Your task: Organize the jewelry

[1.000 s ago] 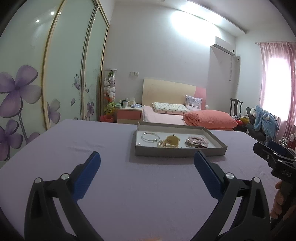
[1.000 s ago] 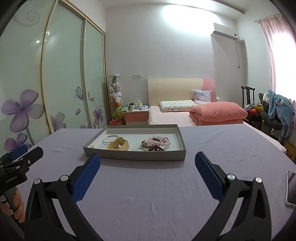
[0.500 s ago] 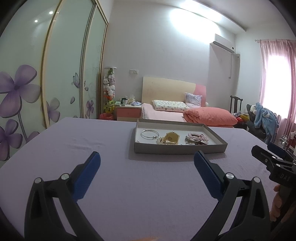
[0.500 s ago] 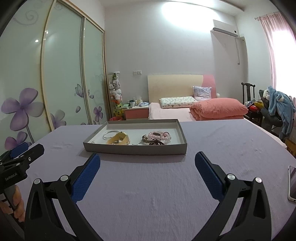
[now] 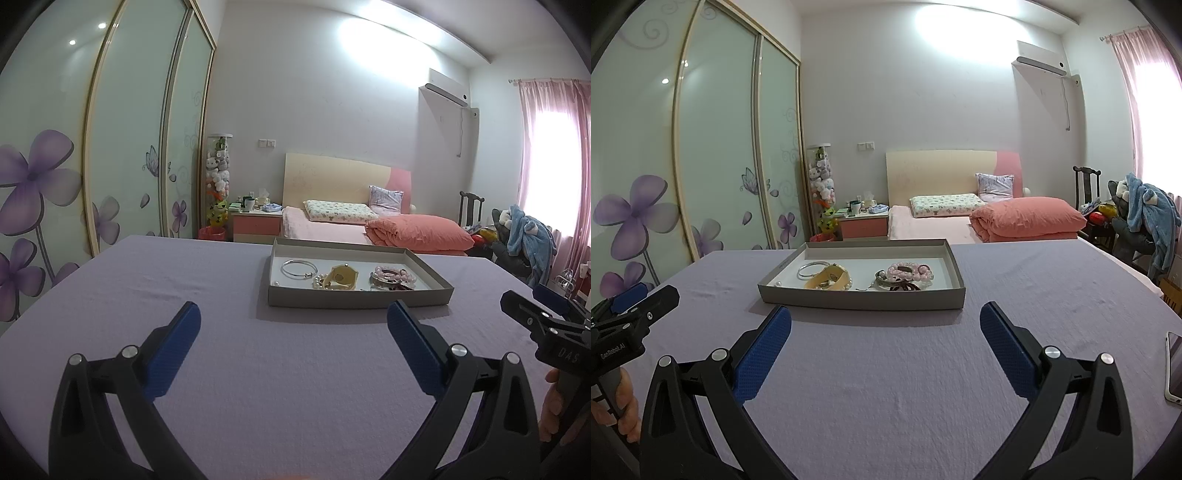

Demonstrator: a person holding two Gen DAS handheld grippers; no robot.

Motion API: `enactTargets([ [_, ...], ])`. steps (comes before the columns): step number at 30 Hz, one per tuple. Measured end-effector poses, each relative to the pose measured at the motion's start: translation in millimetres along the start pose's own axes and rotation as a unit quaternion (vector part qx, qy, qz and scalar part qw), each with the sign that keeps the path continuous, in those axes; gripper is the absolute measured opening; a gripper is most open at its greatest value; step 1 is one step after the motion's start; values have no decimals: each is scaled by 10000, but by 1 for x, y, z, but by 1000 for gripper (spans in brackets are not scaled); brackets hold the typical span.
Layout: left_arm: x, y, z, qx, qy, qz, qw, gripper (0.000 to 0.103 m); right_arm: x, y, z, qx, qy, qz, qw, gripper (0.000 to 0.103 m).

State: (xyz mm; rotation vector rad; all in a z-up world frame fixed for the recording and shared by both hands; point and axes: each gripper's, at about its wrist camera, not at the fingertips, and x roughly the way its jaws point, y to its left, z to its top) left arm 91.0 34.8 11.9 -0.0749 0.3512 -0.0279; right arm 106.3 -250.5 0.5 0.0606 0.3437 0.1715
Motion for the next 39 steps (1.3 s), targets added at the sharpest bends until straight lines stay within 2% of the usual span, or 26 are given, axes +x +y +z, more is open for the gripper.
enactTargets([
  [39, -4, -7, 2, 47, -7, -54, 10000, 99, 1, 1, 2, 22, 34, 19, 10000, 101],
])
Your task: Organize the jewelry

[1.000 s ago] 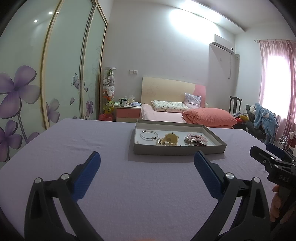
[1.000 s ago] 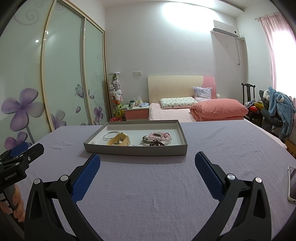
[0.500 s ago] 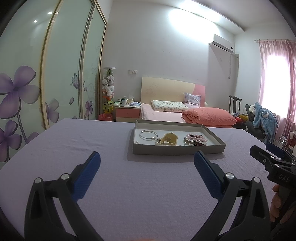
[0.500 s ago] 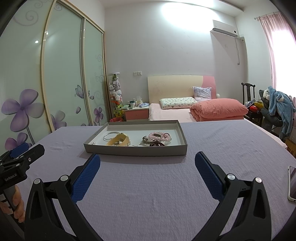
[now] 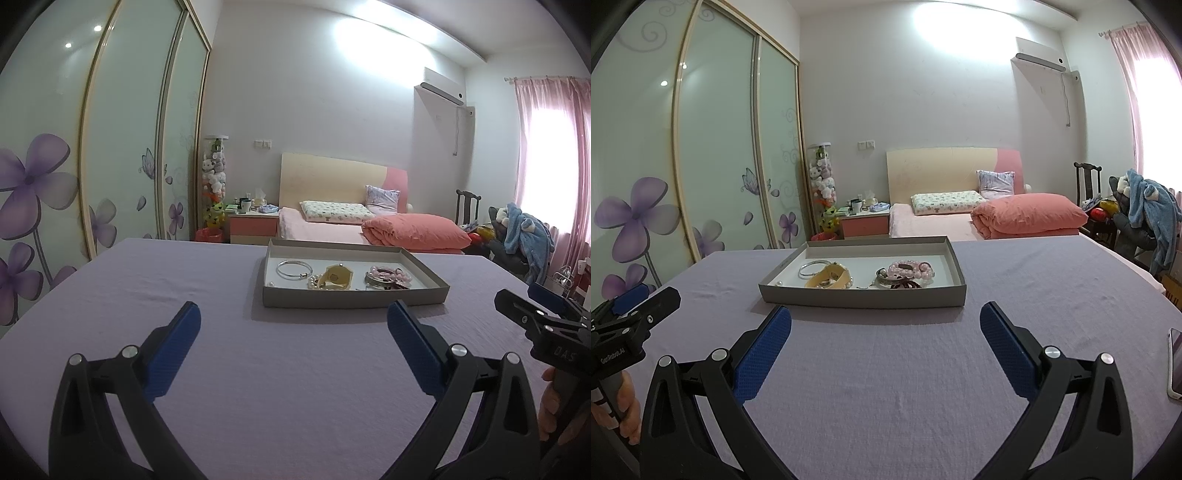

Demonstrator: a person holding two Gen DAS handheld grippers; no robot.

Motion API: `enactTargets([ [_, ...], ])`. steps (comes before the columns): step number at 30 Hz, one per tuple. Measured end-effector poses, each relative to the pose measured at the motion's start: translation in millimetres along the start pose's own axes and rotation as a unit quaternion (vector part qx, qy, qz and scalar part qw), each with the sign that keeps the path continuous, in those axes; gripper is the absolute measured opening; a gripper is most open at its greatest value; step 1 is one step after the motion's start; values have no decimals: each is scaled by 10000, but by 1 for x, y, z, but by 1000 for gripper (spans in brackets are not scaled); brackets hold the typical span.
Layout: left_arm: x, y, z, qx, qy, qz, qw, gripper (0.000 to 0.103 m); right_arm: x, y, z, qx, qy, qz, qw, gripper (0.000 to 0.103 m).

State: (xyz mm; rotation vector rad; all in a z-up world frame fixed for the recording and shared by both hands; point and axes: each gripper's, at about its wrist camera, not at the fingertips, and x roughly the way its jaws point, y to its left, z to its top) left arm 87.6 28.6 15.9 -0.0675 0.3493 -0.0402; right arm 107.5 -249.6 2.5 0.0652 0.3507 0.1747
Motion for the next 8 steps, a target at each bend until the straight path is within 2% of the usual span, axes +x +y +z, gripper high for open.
enactTargets([
  [8, -2, -1, 0, -37, 16, -24, 10000, 99, 0, -1, 0, 8, -4, 5, 10000, 101],
])
